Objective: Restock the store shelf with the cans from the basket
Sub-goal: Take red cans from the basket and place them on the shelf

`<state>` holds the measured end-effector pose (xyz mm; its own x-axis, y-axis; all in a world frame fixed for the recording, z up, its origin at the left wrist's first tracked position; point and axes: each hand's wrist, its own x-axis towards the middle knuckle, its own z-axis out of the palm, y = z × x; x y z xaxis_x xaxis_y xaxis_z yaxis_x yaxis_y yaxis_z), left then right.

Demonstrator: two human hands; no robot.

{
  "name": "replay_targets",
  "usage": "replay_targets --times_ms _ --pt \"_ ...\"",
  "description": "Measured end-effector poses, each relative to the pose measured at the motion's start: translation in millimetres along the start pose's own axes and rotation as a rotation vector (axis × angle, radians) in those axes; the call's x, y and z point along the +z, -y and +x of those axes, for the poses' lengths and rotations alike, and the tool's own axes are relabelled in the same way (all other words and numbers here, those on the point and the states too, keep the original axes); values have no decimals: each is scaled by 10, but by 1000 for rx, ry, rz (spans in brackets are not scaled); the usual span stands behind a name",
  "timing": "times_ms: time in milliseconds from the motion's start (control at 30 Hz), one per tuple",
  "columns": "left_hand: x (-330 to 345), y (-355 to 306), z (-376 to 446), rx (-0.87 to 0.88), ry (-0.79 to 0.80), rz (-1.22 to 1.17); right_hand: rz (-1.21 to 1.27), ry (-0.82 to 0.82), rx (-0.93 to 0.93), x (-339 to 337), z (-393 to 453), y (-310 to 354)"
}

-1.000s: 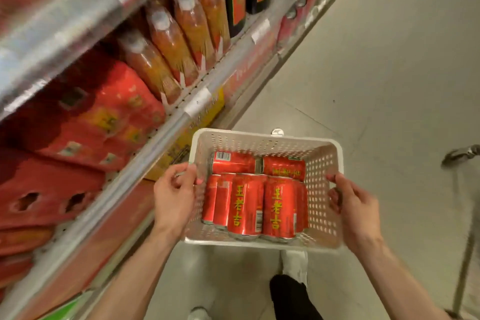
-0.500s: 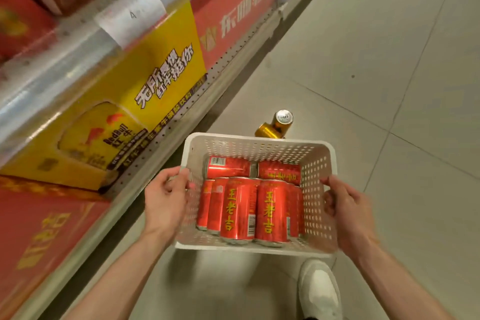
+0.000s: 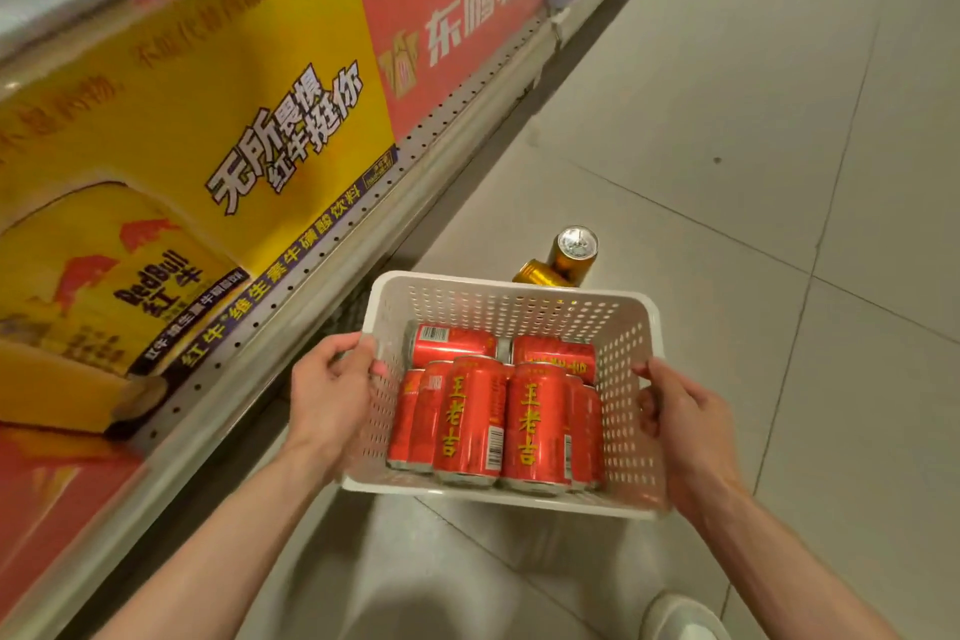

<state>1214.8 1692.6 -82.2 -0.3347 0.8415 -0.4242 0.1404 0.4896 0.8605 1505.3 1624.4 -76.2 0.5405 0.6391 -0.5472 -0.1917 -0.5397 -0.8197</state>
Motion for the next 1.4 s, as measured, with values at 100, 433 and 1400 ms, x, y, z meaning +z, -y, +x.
replay_targets --times_ms 100,433,1400 --pt "11 43 76 3 2 -1 9 -10 -21 36 38 -21" --pt "-70 -80 -59 32 92 81 -120 -36 -29 9 32 33" --pt "363 -231 -407 -127 552 445 -602 553 21 419 -161 39"
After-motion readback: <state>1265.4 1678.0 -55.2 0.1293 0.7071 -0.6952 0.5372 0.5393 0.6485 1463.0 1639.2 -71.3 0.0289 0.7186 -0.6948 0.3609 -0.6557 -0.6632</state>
